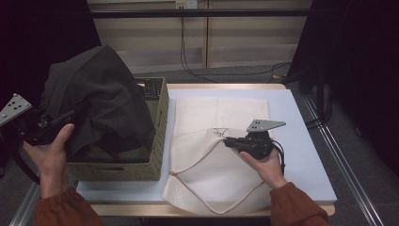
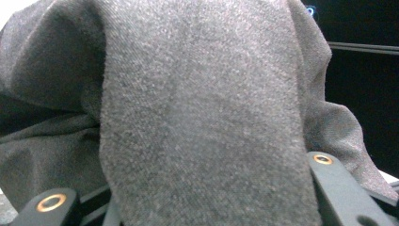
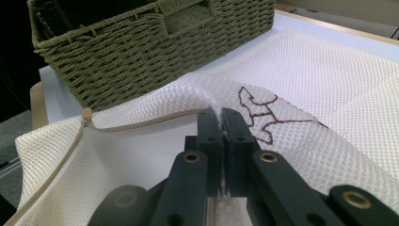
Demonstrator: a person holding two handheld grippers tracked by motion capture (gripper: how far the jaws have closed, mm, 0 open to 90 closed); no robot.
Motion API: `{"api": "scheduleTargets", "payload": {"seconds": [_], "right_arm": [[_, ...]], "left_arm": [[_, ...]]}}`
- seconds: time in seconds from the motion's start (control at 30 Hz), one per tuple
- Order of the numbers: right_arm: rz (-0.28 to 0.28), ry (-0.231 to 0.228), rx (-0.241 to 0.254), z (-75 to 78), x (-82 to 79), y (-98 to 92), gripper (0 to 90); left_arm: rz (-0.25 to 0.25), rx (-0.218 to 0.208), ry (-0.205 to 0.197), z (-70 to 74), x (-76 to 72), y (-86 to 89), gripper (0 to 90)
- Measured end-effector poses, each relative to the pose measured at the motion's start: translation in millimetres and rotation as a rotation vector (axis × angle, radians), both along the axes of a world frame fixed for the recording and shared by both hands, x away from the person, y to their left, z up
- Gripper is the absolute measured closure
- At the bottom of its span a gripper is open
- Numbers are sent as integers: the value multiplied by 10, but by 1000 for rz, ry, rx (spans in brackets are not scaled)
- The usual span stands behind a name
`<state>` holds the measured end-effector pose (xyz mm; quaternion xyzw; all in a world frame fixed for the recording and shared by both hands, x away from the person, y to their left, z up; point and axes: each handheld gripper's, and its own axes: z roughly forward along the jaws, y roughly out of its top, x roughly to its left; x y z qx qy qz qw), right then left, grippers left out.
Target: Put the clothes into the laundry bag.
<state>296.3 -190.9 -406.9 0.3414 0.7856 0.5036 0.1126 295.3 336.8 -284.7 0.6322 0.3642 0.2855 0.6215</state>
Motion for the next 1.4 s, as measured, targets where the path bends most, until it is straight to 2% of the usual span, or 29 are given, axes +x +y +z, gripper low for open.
{"api": "scheduleTargets", "payload": {"seconds": [0.07,0.1,0.2,0.4,0.63,0.8,0.9,1.0,1.1,1.17,1.23,1.4], "right_arm": [[1,0,-1,3,-5,3,878],[2,-1,-2,6,-6,3,878],[2,1,1,6,0,-5,878],[2,11,5,-4,4,-1,879],[9,24,4,-49,20,8,879],[5,30,6,-61,31,3,880],[4,32,8,-59,30,1,880],[8,32,6,-62,29,10,880],[8,32,7,-60,31,6,880],[7,32,8,-58,32,2,880],[7,32,8,-59,33,2,880],[9,32,5,-57,24,12,880]], "left_arm": [[-7,9,-12,26,-10,-14,566],[-10,-5,-13,39,-19,-28,565],[-20,1,-32,84,-51,-39,566],[-69,-13,-52,149,-69,-99,565],[-82,14,-56,263,-42,-218,565],[-95,16,-74,375,-79,-275,565],[-115,21,-82,420,-113,-303,565],[-145,7,-101,492,-141,-360,565],[-156,1,-101,532,-152,-426,565],[-171,38,-106,555,-164,-466,564],[-186,40,-110,568,-179,-519,565],[-221,21,-118,608,-212,-624,564]]}}
